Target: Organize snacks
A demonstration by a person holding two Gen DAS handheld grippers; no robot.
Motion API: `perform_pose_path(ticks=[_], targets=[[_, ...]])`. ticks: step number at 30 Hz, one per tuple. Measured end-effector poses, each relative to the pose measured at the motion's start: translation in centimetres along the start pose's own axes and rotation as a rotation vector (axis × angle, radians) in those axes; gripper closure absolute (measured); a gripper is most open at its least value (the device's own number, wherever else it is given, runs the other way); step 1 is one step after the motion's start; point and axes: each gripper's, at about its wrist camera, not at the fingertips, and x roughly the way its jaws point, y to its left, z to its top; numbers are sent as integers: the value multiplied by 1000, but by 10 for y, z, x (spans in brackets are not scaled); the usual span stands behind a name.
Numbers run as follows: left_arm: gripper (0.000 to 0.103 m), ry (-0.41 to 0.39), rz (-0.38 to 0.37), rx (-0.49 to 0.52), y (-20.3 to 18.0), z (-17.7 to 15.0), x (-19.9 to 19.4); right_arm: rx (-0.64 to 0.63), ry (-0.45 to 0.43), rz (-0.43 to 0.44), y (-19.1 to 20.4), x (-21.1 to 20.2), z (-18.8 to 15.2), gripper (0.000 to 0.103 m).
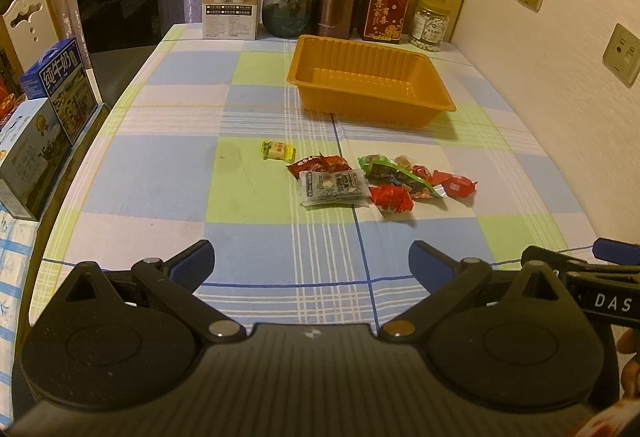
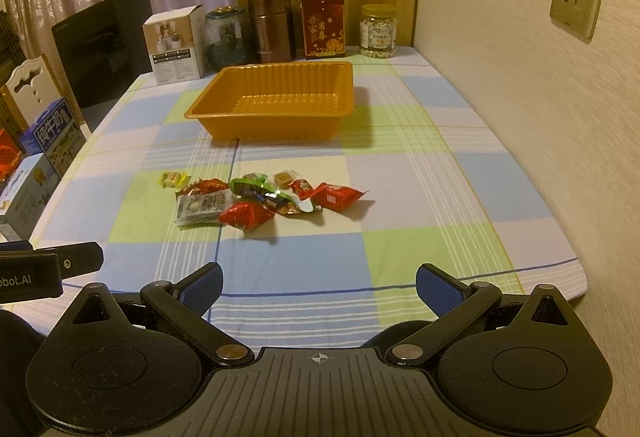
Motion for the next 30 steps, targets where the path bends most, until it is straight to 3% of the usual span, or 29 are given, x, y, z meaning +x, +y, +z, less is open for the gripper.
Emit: perform_pose_path(ticks=[30], targets=[[0,-4,-3,6,-4,3,0,1,-1,0,-2,0,3,1]])
